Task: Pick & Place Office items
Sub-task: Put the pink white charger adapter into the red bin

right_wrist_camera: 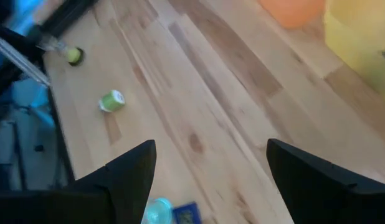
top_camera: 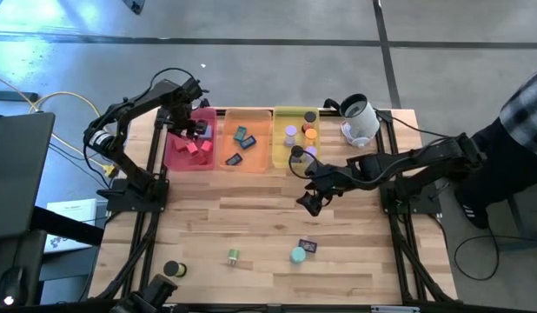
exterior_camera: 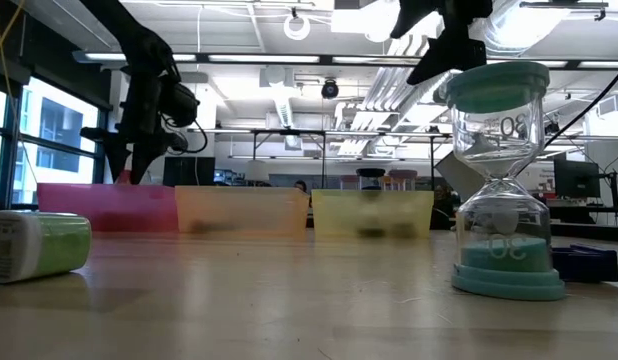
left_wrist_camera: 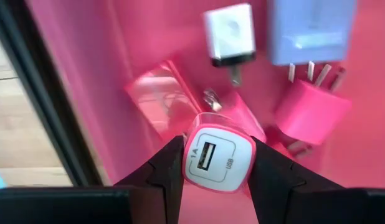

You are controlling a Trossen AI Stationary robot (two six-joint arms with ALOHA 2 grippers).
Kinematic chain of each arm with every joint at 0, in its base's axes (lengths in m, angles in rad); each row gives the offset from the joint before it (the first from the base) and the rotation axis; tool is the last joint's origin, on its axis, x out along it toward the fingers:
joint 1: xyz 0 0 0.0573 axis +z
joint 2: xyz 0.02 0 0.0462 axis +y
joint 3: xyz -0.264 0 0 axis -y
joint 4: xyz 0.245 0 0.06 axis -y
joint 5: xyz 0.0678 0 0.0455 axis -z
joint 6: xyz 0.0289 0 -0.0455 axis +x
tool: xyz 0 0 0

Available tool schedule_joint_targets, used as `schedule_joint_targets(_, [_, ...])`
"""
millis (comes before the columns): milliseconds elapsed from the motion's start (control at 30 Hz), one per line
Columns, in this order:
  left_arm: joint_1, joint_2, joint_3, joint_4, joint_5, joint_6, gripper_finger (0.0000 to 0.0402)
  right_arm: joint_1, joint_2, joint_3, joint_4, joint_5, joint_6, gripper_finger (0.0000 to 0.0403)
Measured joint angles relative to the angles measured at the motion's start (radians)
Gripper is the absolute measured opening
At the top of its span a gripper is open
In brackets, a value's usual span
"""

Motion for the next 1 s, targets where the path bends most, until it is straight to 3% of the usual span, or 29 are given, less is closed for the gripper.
schedule_joint_targets(567, [-0.007,0.002,0.000,0.022,-0.046,-0.177,0.0129,0.022,0.000,-0.006,0.120,0.000,0.031,0.0293])
schedule_joint_targets(1000, [-0.025,0.161,-0.002,0.013,-0.038,-0.176,0.0129,0.014,0.000,-0.006,0.149,-0.001,0.031,0.0293])
